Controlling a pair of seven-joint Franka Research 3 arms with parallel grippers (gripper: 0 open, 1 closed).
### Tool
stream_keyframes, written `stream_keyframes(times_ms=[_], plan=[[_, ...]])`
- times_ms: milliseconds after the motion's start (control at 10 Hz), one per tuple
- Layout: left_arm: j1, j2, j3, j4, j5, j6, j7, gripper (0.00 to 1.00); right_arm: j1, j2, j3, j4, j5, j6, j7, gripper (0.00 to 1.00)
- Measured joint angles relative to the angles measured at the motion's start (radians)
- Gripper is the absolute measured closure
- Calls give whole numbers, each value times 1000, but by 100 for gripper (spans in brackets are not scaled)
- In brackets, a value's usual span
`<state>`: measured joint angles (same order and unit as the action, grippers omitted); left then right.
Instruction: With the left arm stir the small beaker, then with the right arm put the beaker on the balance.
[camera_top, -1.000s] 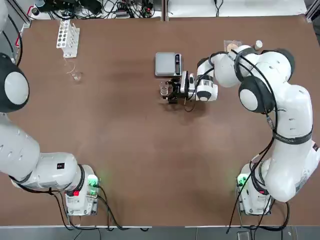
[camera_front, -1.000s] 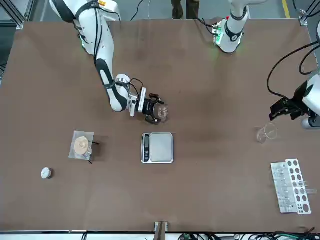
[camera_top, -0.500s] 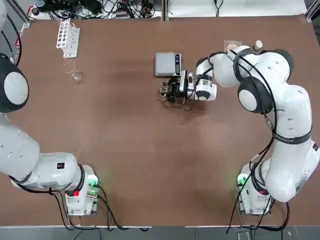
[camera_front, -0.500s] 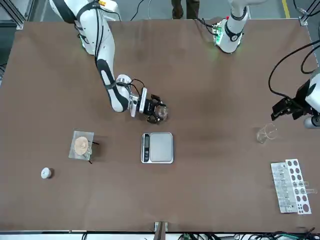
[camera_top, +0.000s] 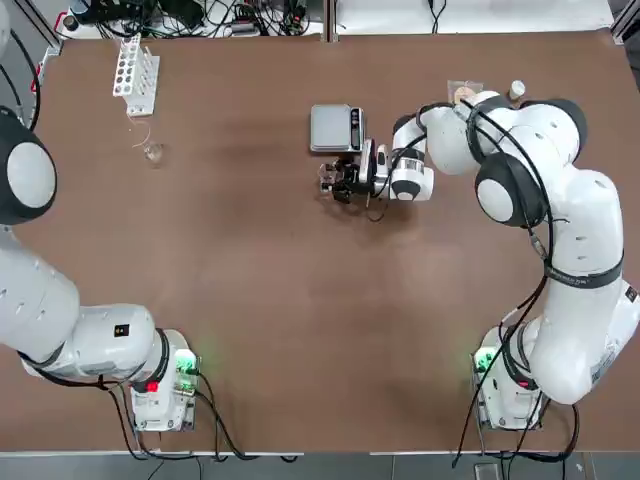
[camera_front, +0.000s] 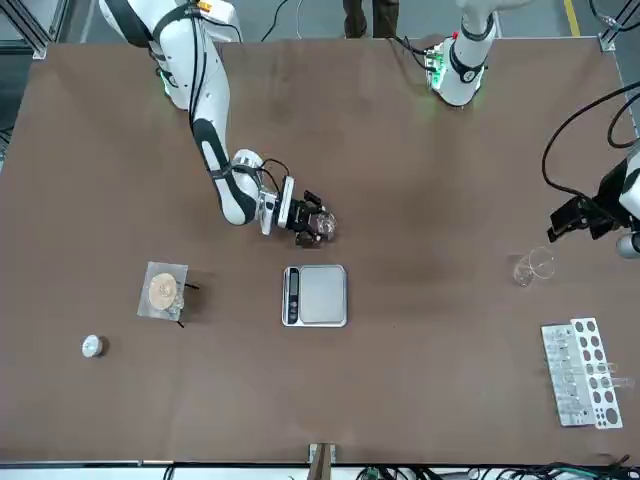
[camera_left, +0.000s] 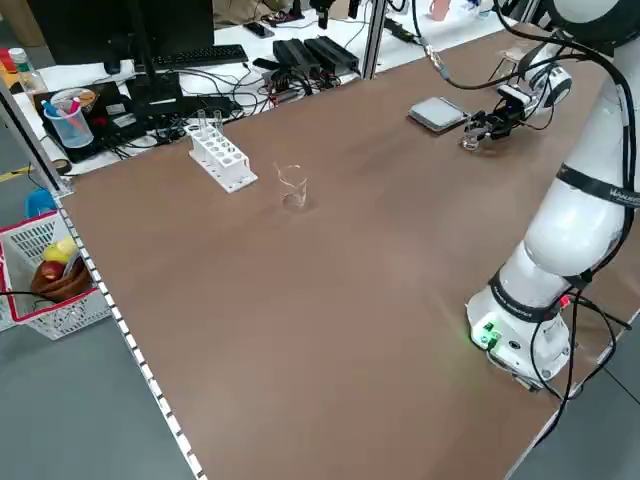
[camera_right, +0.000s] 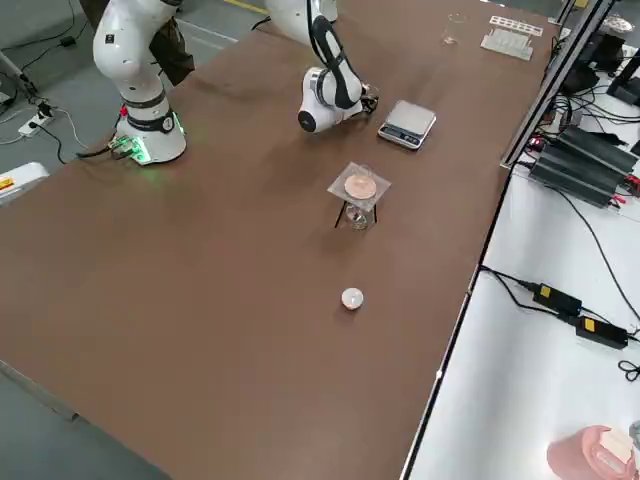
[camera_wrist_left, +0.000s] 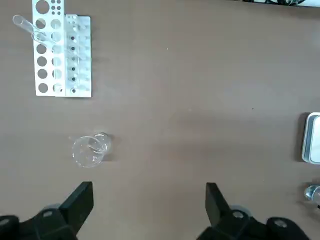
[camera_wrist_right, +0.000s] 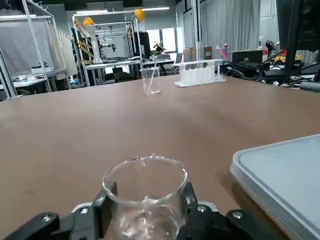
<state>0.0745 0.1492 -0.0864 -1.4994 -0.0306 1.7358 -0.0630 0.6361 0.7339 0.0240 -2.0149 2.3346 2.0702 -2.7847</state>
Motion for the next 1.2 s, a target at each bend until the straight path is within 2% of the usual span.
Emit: stream_keyframes(times_ms=[200, 600, 800, 1200], plan=[[0, 0, -1, 0, 0, 1, 0, 1, -3, -11, -1, 3, 4, -2, 20, 41], [-1, 0, -3, 5, 0, 4, 1, 1, -6, -98, -2, -15, 13, -2, 60, 41], [-2, 0, -3, 5, 0, 4, 2, 1, -26, -112, -3, -7, 18, -2, 66, 41], [-2, 0, -3, 5, 0, 4, 2, 1, -80, -111, -8, 82, 20, 48, 77, 41]])
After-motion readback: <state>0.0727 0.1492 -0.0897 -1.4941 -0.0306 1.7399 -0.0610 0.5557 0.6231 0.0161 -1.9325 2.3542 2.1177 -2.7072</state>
